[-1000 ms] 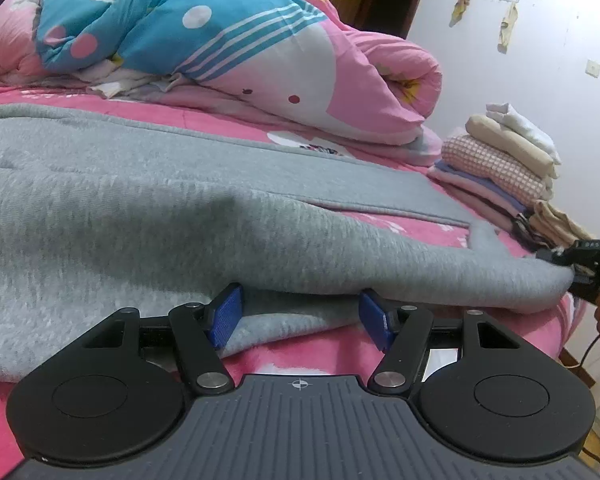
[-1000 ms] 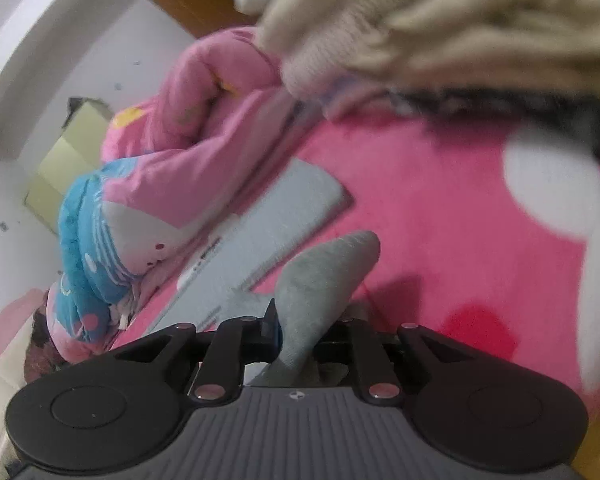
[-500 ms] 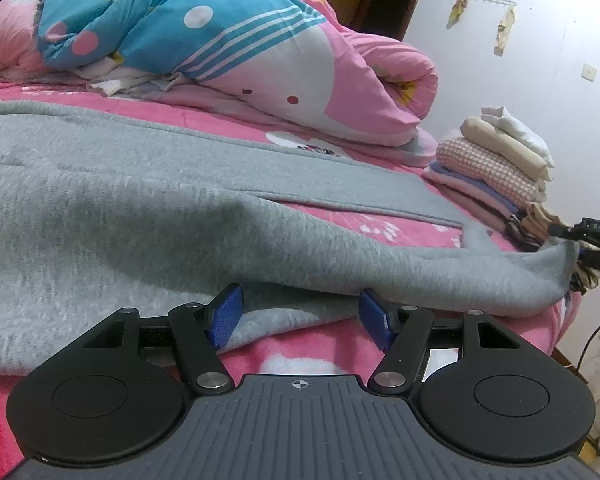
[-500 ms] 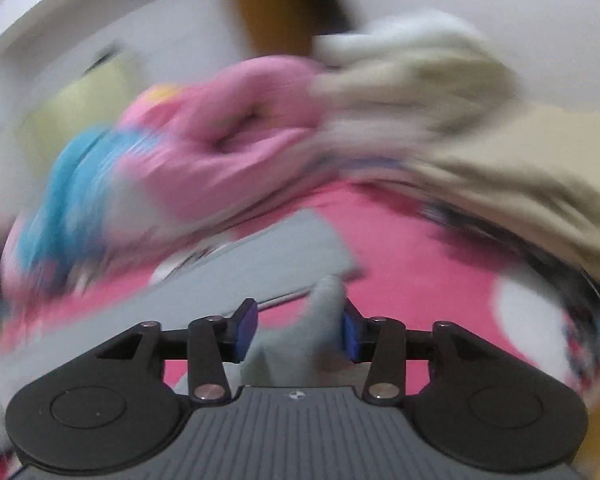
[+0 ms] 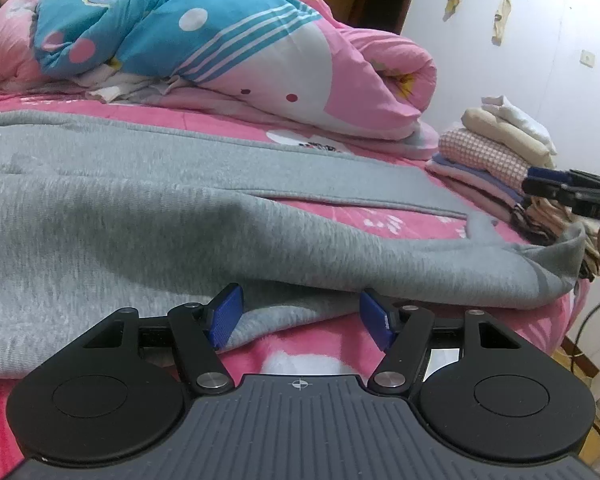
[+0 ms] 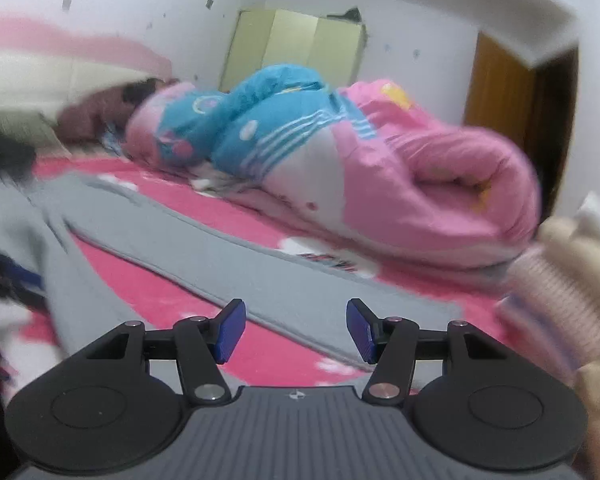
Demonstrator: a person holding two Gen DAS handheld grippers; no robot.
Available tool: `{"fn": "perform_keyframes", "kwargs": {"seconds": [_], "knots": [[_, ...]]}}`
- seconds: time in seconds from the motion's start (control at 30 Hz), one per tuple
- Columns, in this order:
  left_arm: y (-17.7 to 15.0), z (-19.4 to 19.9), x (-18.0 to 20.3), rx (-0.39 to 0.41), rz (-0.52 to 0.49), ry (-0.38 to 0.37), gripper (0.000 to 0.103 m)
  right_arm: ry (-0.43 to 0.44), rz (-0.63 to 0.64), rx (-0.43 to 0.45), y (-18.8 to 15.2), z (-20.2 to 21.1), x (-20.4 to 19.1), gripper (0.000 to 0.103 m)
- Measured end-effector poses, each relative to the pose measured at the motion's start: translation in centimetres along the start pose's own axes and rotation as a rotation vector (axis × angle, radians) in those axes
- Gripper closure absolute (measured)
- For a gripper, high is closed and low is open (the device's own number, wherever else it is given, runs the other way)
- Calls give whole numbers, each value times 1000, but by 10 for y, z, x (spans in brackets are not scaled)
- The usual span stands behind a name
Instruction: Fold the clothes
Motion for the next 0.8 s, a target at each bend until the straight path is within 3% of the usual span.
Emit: {"fn": "perform_keyframes", "kwargs": {"seconds": [0.13,0.23,0.4,0.5,0.67,0.8], "knots": [[-1,0,0,-1,-9,4,37,66,80,-152,-26,-23,-14,45],[-1,0,0,1,-18,6,35,82,57,-222,-47,-35,-12,46],[-2,-1,2,5,-34,13,33,114,25,-270,-59,-38,-11,48],[-3,-2,3,7,-38,16,32,131,42,-289,-62,-35,-17,57],[-3,-3,4,9,-41,23,30,126,105,-266,-58,-27,-33,91],[-3,-2,3,9,-34,21,30,91,142,-196,-44,-15,-37,95]]}}
Point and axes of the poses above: each gripper's, at about its wrist camera, not at the fingertips, and z roughly against the way its jaws point, x to its right, y to its top, the point moved 7 cm from there along -z, roughly the way its jaws point, and after that the axes turned 3 degrees about -z, right-handed, at the moved point
